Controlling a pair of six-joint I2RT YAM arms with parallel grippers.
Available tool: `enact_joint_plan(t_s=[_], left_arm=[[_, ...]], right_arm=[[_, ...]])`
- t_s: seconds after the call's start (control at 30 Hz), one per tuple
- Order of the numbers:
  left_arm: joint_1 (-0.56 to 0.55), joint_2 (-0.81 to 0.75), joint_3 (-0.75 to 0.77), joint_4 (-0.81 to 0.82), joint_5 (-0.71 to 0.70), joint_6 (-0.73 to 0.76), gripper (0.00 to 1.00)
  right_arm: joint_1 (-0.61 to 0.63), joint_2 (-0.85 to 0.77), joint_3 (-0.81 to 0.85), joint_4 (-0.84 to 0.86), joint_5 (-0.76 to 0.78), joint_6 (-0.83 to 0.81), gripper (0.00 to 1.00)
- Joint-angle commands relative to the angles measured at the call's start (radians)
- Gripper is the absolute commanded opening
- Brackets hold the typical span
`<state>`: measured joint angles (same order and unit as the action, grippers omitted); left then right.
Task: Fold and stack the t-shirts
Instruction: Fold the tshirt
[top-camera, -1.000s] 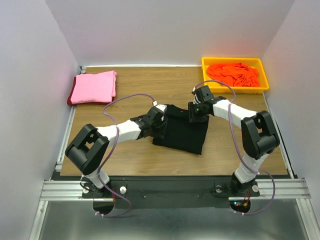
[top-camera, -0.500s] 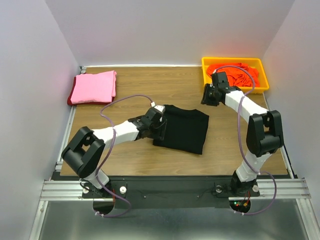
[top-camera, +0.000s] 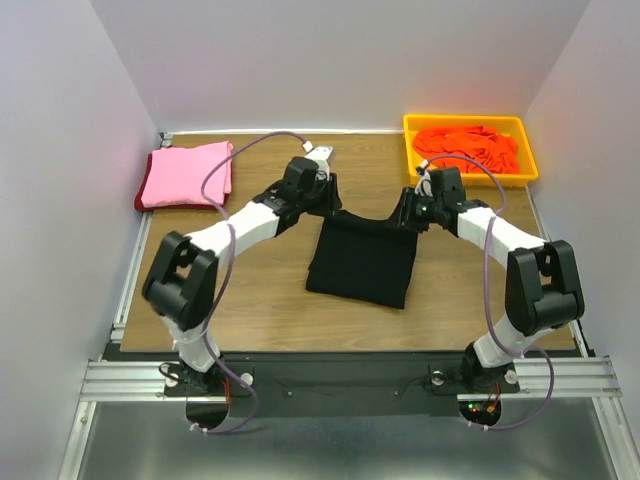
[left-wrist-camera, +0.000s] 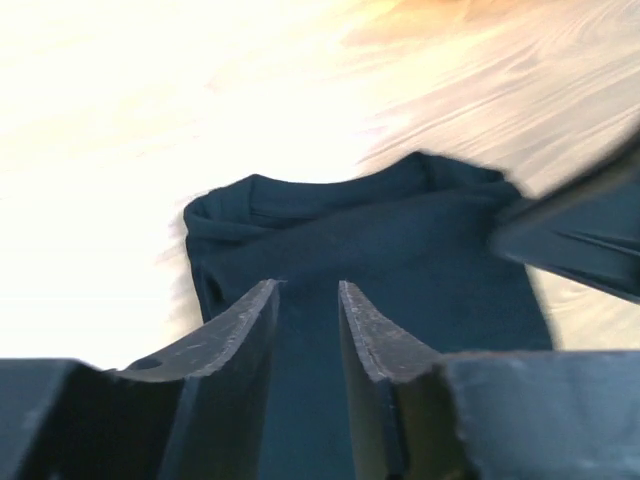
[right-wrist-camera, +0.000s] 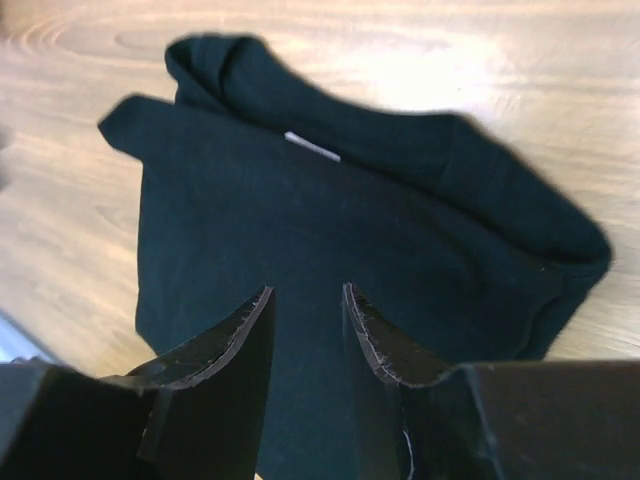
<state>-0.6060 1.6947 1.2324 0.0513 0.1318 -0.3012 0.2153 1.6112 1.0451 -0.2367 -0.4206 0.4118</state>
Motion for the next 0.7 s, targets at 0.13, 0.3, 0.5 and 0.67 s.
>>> enact_joint_plan(t_s=[0.13,0.3,0.5,0.67], left_arm=[[0.041,0.197,0.056,0.091,0.178,0.059,0.38],[0.086,0.310,0.076,0.156,0.200,0.036,0.38],[0.143,0.384,0.081,0.202,0.224,-0.007,0.38],[0.189,0.326,0.013,0.226,0.193,-0.042,0.38]], right_arm=[[-0.099,0.045,-0.118,0.306,-0.193,0.081,0.39],[-0.192,0.145,-0.267,0.542,-0.262,0.177,0.38],[-0.238,0.257,-0.286,0.609,-0.270,0.168,0.36],[-0.237,0.326,-0.179,0.562,-0.271,0.147,0.36]])
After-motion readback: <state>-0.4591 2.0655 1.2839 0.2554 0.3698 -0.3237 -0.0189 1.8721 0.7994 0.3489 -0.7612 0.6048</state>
